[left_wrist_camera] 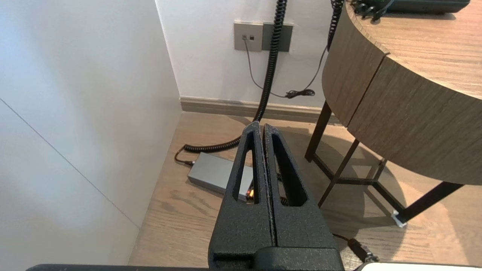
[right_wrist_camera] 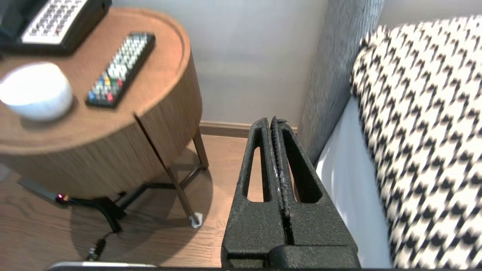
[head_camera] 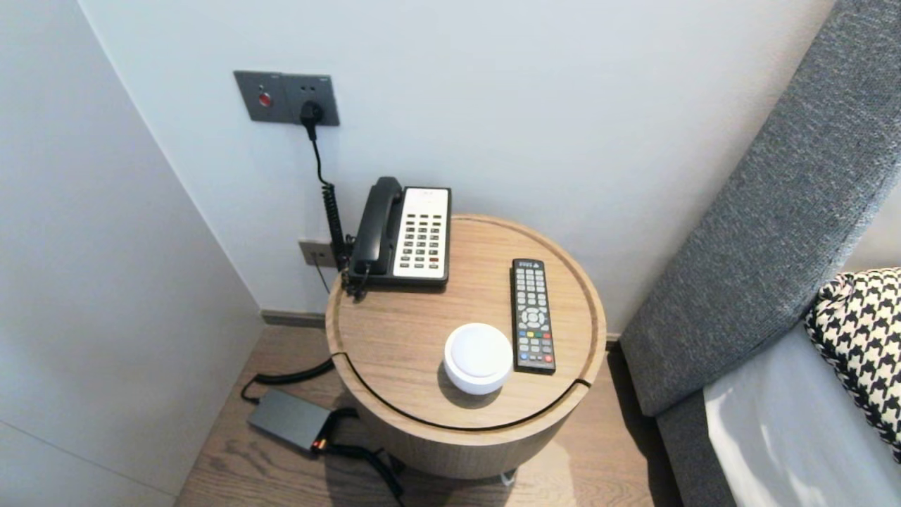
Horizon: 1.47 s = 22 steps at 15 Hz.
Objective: Open the nightstand drawer
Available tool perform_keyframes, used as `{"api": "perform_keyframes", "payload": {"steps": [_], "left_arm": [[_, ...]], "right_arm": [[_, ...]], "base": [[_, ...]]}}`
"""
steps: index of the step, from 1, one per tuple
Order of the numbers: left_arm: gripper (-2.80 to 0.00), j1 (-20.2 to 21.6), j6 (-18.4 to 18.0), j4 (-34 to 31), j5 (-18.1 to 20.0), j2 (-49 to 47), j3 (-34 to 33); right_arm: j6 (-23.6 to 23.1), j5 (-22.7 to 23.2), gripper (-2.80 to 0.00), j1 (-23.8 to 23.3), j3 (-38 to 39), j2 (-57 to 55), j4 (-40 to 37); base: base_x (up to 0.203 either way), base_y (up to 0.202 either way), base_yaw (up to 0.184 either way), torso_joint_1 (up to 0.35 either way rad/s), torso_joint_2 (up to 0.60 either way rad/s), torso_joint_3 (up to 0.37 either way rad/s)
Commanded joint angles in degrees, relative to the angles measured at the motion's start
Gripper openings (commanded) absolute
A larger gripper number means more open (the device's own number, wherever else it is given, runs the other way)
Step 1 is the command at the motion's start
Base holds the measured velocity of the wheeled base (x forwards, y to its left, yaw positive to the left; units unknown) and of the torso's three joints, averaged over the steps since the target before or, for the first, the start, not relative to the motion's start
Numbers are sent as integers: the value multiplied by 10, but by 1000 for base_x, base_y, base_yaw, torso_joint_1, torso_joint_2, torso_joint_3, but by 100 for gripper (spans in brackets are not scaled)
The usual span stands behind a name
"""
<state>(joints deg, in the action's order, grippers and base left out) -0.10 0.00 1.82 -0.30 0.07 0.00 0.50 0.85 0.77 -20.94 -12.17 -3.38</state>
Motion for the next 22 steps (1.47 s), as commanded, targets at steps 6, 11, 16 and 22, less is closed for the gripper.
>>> {"api": "perform_keyframes", "payload": {"steps": [6,11,16,22], "left_arm": [[-280,0,0,0,0,0,-5],[-280,0,0,0,0,0,-5],[-280,0,0,0,0,0,-5],[-280,0,0,0,0,0,-5]], "right_arm": [[93,0,-280,32,-191,-335,-1],[223,-80,-280,247,-265,-519,-1],[272,-114,-280,340,-264,-639,5],[272,-112,-280,392,-254,-727,50]], "base": [[0,0,0,0,0,0],[0,0,0,0,0,0],[0,0,0,0,0,0],[0,0,0,0,0,0]]}}
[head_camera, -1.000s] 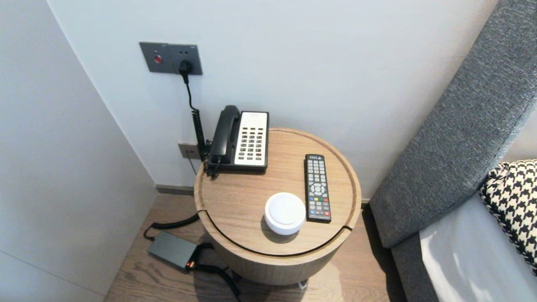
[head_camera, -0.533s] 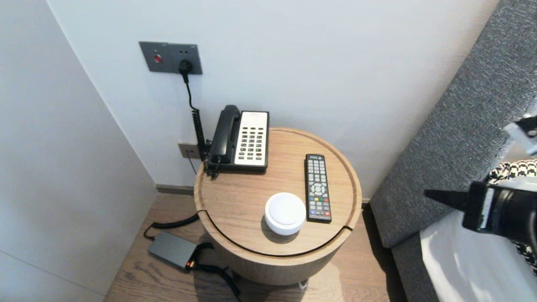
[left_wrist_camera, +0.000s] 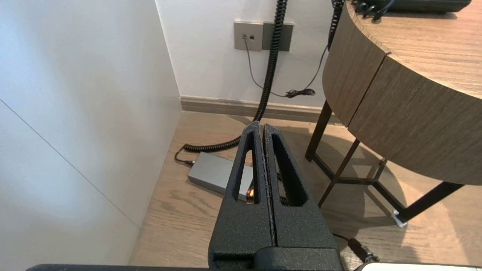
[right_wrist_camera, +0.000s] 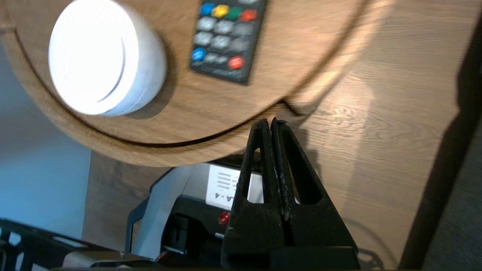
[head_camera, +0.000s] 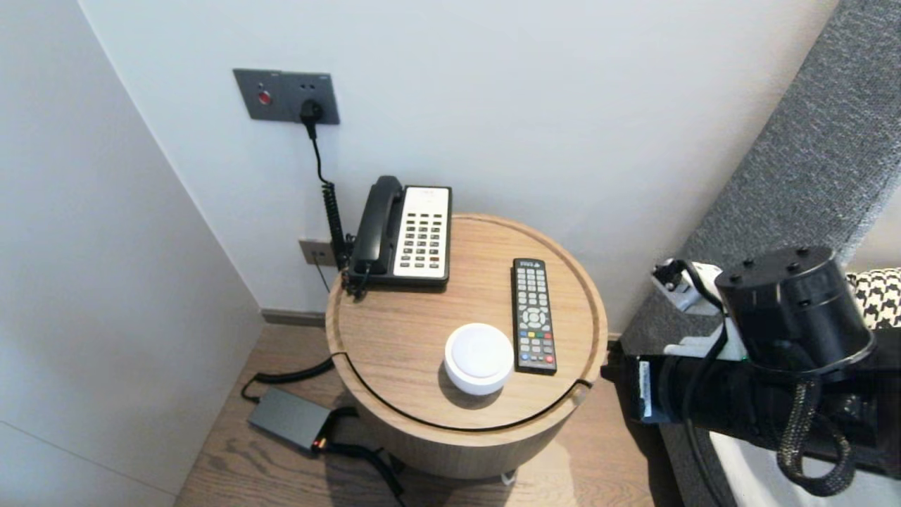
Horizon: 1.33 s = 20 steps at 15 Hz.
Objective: Open the nightstand drawer
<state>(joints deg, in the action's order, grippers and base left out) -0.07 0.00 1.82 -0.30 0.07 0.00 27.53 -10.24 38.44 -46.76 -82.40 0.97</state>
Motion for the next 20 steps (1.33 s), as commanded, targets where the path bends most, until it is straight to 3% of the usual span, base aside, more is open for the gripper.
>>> {"api": "perform_keyframes", "payload": {"steps": [1,4,20], "left_arm": [[-280,0,0,0,0,0,-5],[-280,0,0,0,0,0,-5],[-280,0,0,0,0,0,-5]], "right_arm": [[3,-1,-280,23,5,-29,10],[3,-1,-280,42,9,-37,12],[3,0,-280,42,9,-105,53]], "base": [[0,0,0,0,0,0],[0,0,0,0,0,0],[0,0,0,0,0,0]]}}
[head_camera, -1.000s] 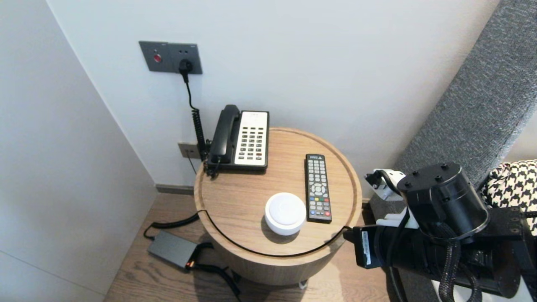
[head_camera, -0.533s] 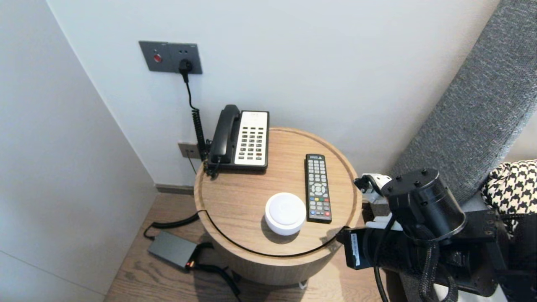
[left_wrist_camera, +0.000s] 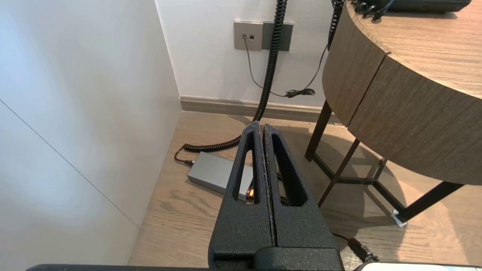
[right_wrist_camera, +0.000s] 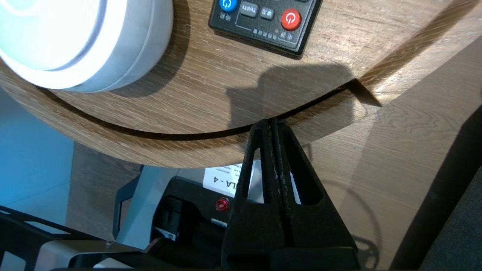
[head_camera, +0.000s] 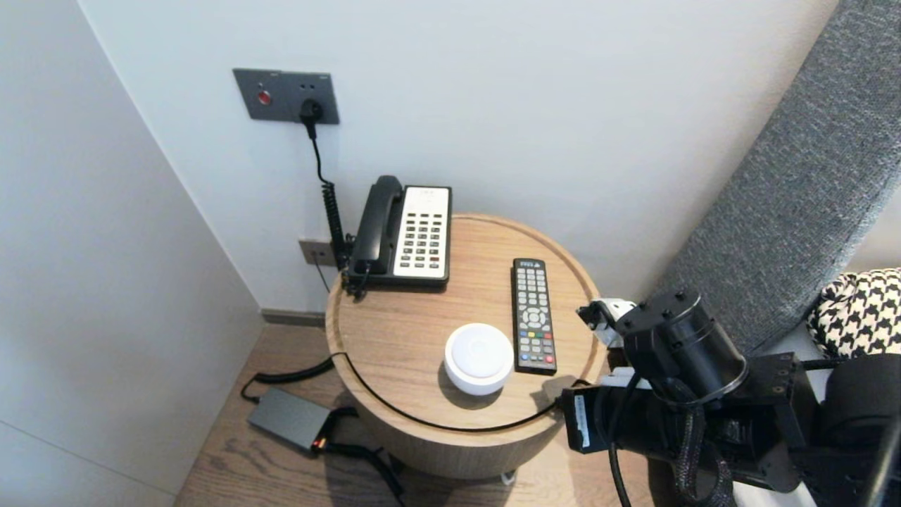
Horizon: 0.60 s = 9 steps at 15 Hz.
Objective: Open the nightstand drawer
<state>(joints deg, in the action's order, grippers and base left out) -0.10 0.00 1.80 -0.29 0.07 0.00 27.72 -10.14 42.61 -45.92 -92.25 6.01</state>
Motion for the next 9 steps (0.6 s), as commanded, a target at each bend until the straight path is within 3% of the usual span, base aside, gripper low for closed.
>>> {"api": "perform_keyframes", "payload": {"steps": [1,9], "left_arm": [[-280,0,0,0,-1,0,-5],[-280,0,0,0,-1,0,-5]], "right_arm": [[1,-1,-280,0,3,-12,17],[1,-3,-280,0,15,-19,45]], "base": [[0,0,0,0,0,0],[0,0,0,0,0,0]]}}
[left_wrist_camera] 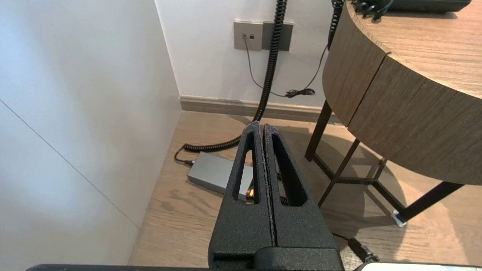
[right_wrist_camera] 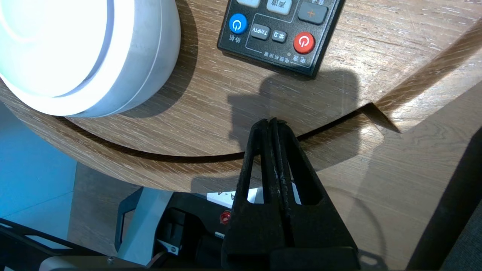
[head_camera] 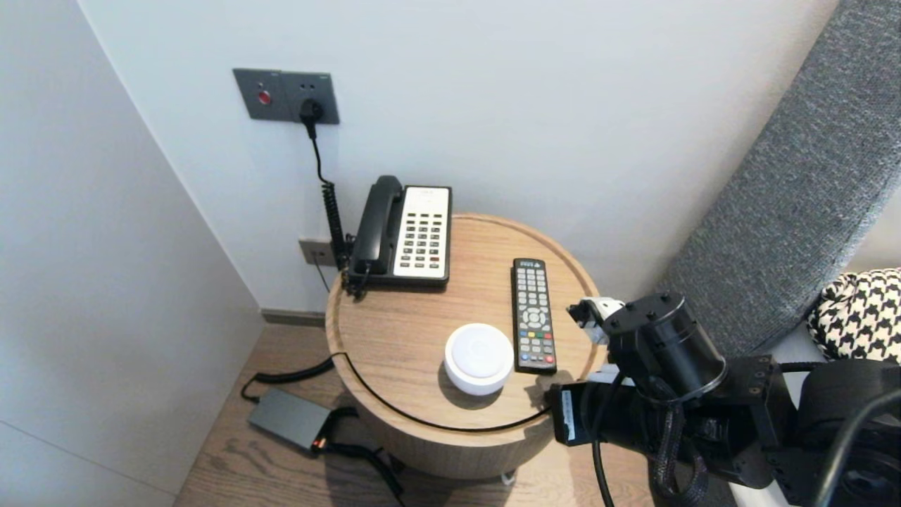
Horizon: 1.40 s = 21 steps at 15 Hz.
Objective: Open the nightstand drawer
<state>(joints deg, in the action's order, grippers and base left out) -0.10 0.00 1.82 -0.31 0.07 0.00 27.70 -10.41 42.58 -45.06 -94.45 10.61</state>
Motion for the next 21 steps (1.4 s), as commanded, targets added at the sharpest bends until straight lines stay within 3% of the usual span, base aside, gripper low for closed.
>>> {"api": "perform_keyframes", "payload": {"steps": [1,15,21], "left_arm": [[-280,0,0,0,0,0,-5],[-280,0,0,0,0,0,-5],[-280,0,0,0,0,0,-5]], "right_arm": [[2,0,-280,0,14,6,-1],[21,7,-280,27,57,18,-1],[43,7,-280,78,93,38,-1]], "base": [[0,0,0,0,0,0],[0,0,0,0,0,0],[0,0,0,0,0,0]]}}
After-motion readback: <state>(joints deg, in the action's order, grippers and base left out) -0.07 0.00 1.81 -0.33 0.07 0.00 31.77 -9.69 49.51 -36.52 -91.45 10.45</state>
